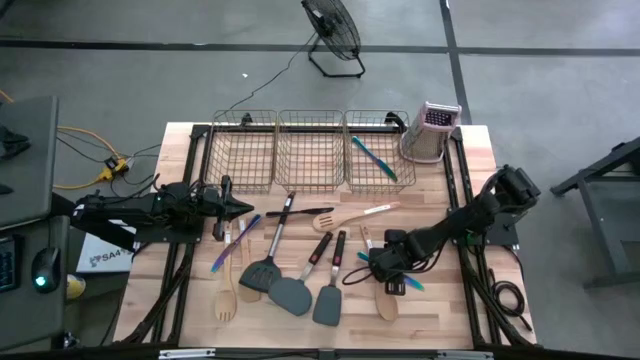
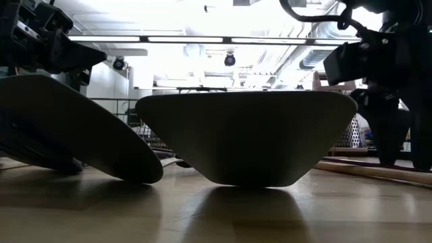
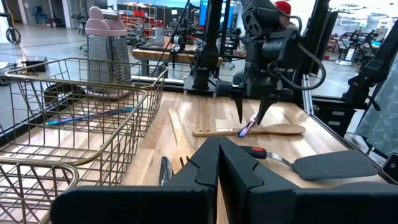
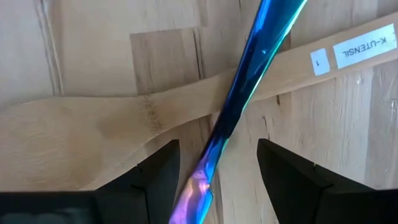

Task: Pick & Place Kitchen Items
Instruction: Put the right blue knife into the right wire basket

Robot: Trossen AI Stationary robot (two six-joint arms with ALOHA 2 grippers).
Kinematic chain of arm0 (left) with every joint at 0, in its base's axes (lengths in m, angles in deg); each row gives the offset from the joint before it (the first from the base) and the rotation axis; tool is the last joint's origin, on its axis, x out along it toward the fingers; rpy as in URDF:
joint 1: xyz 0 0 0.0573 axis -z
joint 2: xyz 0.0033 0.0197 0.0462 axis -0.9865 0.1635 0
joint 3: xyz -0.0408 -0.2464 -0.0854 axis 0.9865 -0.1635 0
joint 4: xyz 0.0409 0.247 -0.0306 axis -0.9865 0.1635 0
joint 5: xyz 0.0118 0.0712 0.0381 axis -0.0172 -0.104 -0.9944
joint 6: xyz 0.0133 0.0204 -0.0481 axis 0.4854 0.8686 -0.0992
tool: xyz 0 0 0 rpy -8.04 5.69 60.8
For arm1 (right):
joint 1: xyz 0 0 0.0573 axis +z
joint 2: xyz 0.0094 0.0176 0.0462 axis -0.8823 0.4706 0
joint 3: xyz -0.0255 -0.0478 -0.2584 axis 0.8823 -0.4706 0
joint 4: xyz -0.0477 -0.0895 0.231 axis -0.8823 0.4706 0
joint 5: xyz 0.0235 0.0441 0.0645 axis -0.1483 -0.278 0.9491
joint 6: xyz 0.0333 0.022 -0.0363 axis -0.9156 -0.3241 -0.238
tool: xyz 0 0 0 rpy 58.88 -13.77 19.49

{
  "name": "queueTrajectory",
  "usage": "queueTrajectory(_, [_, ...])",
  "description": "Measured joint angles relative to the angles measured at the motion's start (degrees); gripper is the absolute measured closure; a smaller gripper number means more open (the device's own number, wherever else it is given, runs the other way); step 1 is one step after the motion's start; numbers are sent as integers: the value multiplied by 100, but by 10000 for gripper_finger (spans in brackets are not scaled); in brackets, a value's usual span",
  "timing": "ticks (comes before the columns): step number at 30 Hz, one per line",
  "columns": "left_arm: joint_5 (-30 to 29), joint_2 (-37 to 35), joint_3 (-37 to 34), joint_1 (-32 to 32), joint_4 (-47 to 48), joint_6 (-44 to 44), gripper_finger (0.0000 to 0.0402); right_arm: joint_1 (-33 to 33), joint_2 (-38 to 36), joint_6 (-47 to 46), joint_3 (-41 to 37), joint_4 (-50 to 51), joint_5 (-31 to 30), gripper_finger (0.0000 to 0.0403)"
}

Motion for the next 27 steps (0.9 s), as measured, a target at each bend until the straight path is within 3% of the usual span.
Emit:
queueTrajectory(11, [2,0,1,2,1,0,398,-15,304,-138,26,-54,-70,204])
queueTrajectory(27, [0,0,0,0,0,-1,398,-26,317,-231,17,-92,-288,313])
